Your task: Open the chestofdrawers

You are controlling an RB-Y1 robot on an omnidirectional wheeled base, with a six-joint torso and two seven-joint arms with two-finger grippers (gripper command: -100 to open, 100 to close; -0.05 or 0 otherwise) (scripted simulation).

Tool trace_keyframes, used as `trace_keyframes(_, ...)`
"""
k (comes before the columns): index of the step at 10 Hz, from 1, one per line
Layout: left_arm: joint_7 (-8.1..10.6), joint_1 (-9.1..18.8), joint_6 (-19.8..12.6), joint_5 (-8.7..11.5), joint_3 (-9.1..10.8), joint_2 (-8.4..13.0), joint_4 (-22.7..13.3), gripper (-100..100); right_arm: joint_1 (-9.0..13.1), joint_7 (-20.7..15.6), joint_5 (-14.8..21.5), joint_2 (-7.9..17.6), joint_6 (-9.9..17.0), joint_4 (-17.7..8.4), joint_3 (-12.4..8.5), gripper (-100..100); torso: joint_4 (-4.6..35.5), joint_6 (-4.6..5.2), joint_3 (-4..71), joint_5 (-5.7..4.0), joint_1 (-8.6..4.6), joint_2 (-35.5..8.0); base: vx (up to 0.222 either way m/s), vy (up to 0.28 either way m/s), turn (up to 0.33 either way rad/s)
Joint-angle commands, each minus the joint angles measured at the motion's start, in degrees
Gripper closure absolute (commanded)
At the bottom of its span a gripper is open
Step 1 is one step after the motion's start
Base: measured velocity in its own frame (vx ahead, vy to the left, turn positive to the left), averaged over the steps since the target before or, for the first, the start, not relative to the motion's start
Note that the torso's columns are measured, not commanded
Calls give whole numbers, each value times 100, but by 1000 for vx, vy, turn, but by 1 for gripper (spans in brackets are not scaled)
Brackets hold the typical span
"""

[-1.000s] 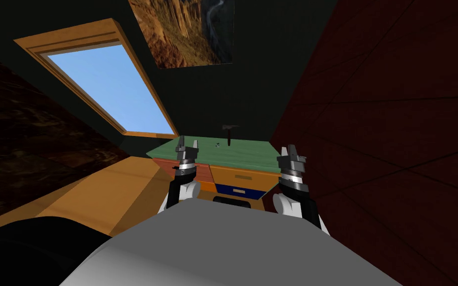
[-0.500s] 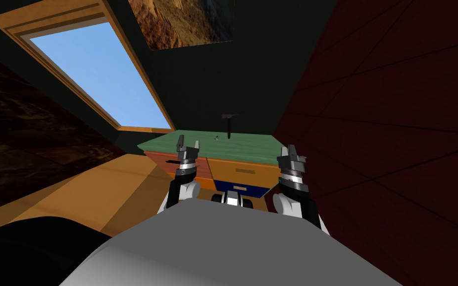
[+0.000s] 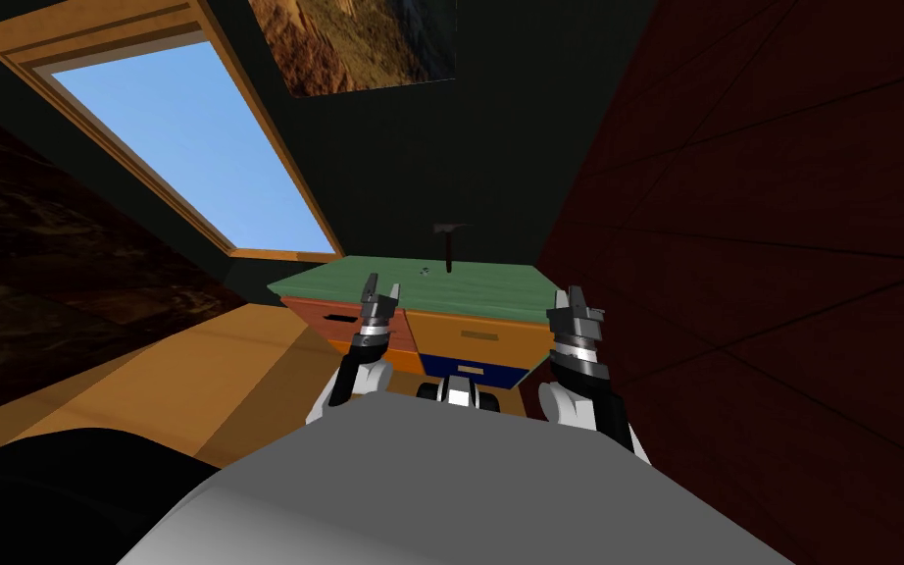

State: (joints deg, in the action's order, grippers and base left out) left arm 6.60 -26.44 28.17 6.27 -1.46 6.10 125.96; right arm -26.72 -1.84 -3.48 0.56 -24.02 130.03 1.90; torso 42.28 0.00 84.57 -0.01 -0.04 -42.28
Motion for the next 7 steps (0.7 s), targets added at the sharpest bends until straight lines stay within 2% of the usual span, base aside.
trace_keyframes(1,-22,67,8,-27,-39,189,-344,-100,0,0,0,0,0,0,0,0,0,0,0,0,0,0,-16,-58,-9)
trace_keyframes(7,-45,262,95,-69,-90,386,-1306,-100,0,0,0,0,0,0,0,0,0,0,1,0,0,1,-19,-66,-10)
